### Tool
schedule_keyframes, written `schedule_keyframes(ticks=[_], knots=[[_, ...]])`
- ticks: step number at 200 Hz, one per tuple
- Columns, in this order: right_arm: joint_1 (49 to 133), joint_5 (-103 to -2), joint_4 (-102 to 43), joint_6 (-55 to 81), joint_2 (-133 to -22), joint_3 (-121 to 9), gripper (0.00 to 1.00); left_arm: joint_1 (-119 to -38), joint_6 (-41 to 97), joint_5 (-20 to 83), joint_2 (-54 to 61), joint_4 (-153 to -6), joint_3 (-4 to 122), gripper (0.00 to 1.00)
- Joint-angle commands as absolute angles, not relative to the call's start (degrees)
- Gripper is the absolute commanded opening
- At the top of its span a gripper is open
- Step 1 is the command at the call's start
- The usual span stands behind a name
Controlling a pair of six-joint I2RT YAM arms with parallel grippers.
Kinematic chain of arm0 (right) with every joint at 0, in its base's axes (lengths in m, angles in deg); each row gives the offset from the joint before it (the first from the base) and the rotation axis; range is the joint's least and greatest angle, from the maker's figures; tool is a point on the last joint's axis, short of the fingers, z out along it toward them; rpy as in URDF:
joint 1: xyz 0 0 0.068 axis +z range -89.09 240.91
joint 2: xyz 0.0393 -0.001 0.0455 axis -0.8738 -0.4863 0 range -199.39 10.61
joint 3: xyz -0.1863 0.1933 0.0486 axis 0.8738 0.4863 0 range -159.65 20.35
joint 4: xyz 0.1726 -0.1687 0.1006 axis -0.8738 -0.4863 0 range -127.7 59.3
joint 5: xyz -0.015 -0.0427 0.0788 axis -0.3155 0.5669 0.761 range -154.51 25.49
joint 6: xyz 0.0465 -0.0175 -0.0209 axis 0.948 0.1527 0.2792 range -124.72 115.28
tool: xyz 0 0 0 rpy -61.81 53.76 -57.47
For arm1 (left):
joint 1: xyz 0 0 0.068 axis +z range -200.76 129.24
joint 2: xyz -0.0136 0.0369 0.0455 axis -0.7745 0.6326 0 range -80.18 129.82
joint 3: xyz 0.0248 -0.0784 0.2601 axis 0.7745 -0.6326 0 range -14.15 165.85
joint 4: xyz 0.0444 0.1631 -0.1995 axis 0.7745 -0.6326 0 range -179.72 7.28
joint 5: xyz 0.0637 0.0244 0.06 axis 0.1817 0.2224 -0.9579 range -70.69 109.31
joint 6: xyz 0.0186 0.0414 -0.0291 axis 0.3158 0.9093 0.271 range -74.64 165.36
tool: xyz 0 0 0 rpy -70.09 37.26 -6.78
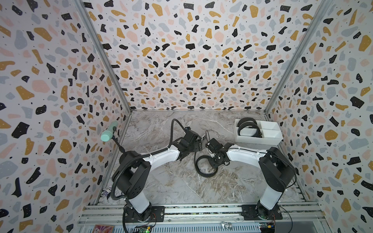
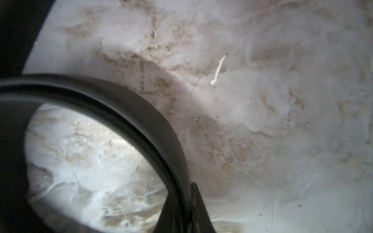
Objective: Place the belts into the storage roll
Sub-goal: Roll the belt at the center of the board.
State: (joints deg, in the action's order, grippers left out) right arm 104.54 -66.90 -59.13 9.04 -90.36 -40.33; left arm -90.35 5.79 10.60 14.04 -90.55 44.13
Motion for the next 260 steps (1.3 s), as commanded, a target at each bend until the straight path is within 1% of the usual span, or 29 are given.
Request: schedule_keyframes(ticks=[1, 20, 34, 78, 94, 129, 158, 205, 242, 260], knots=[[106.5, -60.7, -62.0, 9.0, -92.4, -38.0, 0.0, -90.4, 6.8, 9.9, 10.6, -94.9, 38.7, 0.84], [106.5, -61.0, -62.2, 9.1, -92.3, -38.3, 0.0, -91.7, 5.7, 12.3, 7.3, -94.2, 35.6, 0.78], [106.5, -61.2, -62.4, 9.1, -92.4, -38.5, 0.0, -93.5, 5.2, 14.0, 7.0, -94.4, 35.2, 0.75], [106.5, -61.3, -62.6, 9.0, -92.7, -39.0, 0.0, -97.9, 5.5, 16.7, 11.6, -94.6, 37.4, 0.68], [106.6, -61.2, -62.6, 9.0, -92.6, -38.9, 0.0, -99.1, 6.3, 17.6, 14.2, -94.9, 38.3, 0.64], [106.6, -61.3, -62.5, 9.1, -92.2, -38.7, 0.0, -100.9, 9.6, 14.4, 19.0, -97.6, 40.9, 0.53], [106.8, -61.0, -62.2, 9.2, -92.4, -38.6, 0.0, -101.0, 11.5, 10.1, 20.9, -99.6, 43.1, 0.46], [107.2, -60.8, -62.3, 9.3, -92.8, -38.8, 0.0, -101.0, 12.4, 7.9, 22.7, -100.9, 44.1, 0.25], [107.7, -60.6, -62.2, 9.6, -92.9, -39.1, 0.0, -101.1, 12.3, 7.0, 23.1, -101.3, 44.4, 0.14], [107.8, -60.5, -62.2, 9.9, -92.9, -39.2, 0.01, -101.4, 12.4, 6.5, 23.6, -101.7, 45.1, 0.03]])
